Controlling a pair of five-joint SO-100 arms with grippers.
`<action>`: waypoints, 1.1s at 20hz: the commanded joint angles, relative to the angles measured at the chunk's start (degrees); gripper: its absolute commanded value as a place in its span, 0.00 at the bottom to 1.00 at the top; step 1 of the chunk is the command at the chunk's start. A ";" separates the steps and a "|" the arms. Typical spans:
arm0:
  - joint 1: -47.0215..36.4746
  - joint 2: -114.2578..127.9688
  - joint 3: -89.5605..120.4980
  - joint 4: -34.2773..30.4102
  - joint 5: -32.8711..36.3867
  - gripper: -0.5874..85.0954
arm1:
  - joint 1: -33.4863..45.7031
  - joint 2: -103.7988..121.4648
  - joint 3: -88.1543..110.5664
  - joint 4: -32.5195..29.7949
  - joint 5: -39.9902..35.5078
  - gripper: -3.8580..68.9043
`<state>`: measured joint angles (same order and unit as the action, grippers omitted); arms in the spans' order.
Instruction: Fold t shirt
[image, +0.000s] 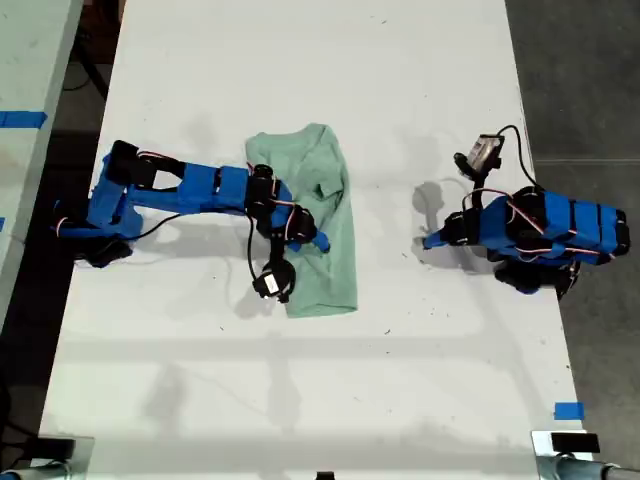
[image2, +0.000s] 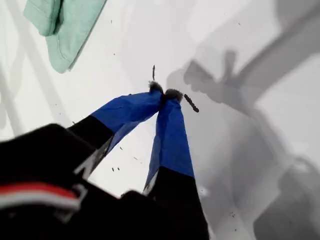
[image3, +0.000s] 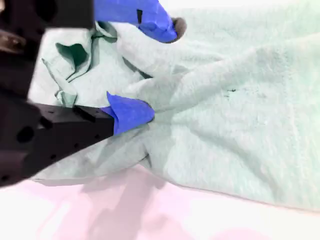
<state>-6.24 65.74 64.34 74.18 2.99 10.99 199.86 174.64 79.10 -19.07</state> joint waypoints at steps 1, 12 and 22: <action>-0.97 6.94 -3.52 2.29 -0.35 0.26 | -0.35 0.62 2.81 -0.88 -0.88 0.07; -4.39 106.44 79.19 -5.71 -18.72 0.20 | -0.53 0.62 2.90 -0.88 -0.88 0.07; -16.52 139.75 113.12 -7.65 -12.04 0.04 | -0.44 0.70 2.90 -1.05 -0.53 0.07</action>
<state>-17.67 204.79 177.19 67.06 -13.10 10.99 199.86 174.64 79.10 -19.25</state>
